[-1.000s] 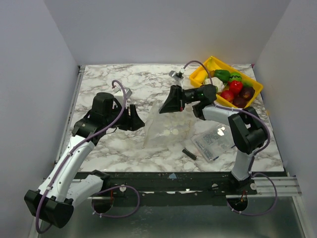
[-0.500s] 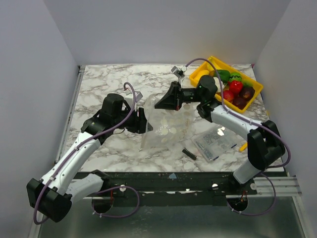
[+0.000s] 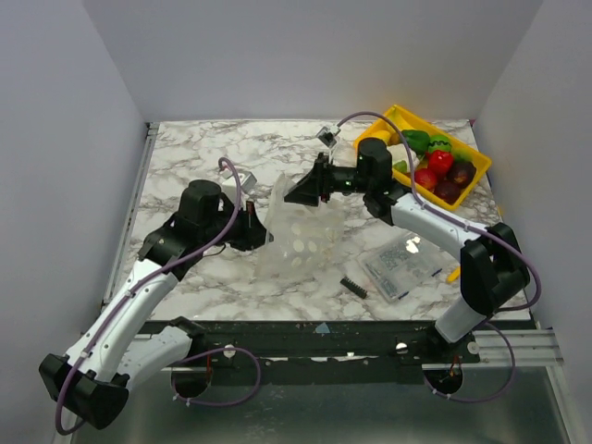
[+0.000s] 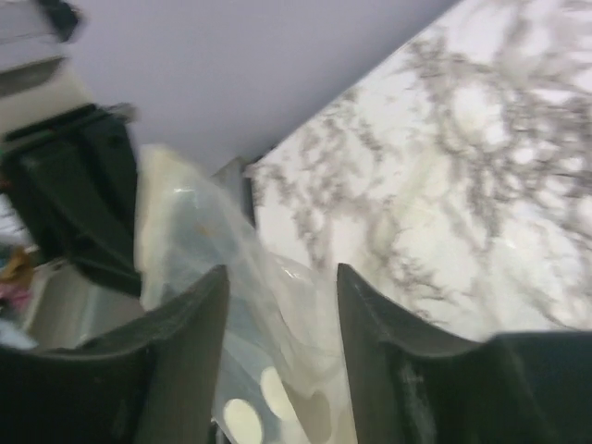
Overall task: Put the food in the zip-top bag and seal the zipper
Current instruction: Open the zipper of the food storage bag at the center of the board.
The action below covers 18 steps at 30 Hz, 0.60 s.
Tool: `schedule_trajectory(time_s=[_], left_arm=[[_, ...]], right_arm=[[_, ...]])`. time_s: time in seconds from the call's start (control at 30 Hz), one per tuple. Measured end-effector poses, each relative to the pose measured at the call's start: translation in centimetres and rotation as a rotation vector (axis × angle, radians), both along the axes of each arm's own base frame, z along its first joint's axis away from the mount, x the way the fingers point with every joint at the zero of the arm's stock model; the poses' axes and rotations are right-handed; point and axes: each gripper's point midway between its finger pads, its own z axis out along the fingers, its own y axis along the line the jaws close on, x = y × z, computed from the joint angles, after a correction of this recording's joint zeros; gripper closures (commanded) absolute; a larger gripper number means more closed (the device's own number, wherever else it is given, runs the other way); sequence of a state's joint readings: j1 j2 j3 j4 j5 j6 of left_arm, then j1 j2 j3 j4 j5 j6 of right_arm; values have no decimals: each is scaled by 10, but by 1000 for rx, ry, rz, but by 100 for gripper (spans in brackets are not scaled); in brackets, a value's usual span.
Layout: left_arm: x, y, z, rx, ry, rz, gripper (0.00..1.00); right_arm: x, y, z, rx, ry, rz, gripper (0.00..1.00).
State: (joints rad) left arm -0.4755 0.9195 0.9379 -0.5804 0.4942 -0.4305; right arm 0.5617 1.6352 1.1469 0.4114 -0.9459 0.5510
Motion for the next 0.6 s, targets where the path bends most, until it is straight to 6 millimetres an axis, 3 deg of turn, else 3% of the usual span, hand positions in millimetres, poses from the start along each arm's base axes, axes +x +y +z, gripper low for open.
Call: schedule_trajectory(time_s=[0.13, 0.2, 0.33, 0.43, 0.5, 0.6], left_arm=[[15, 20, 12, 80, -33, 137, 100], [24, 34, 23, 126, -60, 225, 100], [38, 66, 41, 213, -108, 401, 100], [45, 81, 40, 270, -101, 487, 100], [49, 84, 32, 304, -74, 513, 100], [61, 82, 12, 360, -21, 524, 100]], right_arm=[[26, 5, -16, -100, 56, -218, 9], [38, 1, -26, -160, 105, -330, 1], [61, -15, -39, -252, 208, -545, 0], [68, -23, -46, -283, 272, -665, 0], [63, -18, -49, -294, 293, -711, 0], [38, 7, -48, -284, 302, -705, 0]])
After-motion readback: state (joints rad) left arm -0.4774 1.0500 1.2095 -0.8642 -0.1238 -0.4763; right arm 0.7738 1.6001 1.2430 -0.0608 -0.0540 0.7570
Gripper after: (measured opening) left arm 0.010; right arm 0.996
